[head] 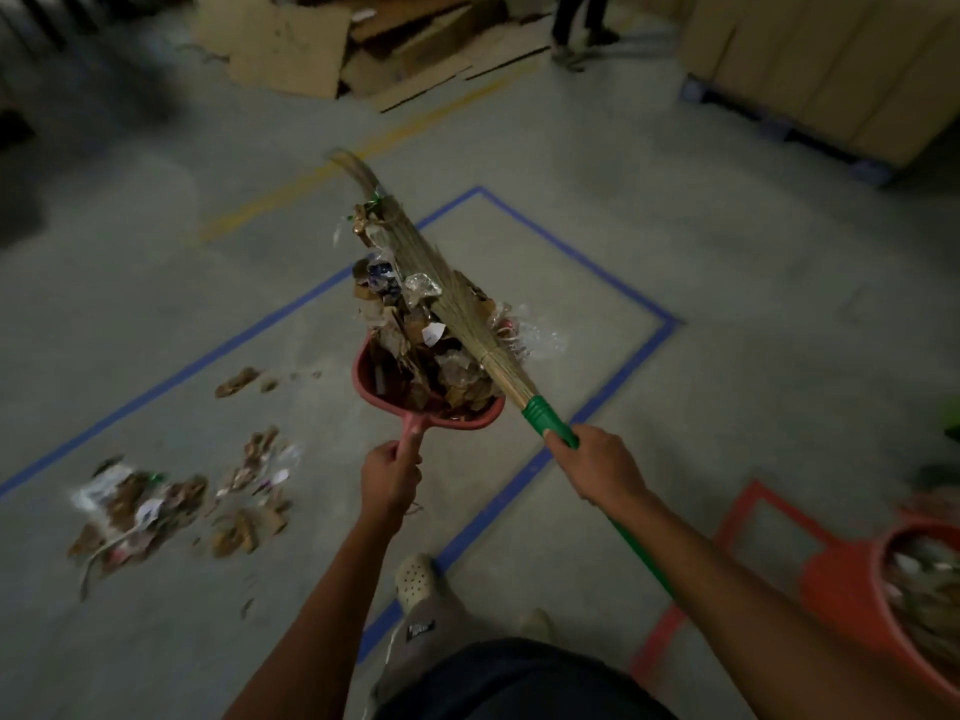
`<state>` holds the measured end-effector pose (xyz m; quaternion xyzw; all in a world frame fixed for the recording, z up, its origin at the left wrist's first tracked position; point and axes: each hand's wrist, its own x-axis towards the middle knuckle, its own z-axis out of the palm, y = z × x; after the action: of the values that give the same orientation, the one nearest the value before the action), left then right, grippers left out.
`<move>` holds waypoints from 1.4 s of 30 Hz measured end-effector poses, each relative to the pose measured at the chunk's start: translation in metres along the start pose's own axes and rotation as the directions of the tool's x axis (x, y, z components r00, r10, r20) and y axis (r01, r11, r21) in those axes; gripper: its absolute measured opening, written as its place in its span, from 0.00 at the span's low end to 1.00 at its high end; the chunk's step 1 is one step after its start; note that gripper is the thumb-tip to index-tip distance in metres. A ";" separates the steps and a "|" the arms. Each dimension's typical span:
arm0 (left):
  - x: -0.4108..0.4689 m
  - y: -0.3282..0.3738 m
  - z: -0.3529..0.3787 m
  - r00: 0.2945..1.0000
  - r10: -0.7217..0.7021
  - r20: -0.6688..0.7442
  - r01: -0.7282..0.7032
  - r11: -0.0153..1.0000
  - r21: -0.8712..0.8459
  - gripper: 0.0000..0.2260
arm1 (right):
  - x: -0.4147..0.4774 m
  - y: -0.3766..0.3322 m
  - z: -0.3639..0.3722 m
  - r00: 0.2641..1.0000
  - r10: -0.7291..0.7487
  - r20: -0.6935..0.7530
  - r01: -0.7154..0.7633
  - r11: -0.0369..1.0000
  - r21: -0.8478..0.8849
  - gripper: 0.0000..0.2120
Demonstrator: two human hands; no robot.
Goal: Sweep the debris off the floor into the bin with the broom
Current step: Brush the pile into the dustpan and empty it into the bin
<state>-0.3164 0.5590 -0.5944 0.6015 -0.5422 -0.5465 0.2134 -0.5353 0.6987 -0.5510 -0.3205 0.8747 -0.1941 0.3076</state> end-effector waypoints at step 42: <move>-0.155 0.131 0.757 0.256 -0.070 0.964 -0.669 0.707 0.229 0.22 | -0.083 0.492 -0.254 0.224 0.942 -0.251 -0.575 0.336 0.746 0.16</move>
<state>-1.0152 0.9085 -0.6529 0.0786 -0.8154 -0.5222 -0.2373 -0.8700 1.1452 -0.5938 0.3617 0.8675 -0.3258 0.1021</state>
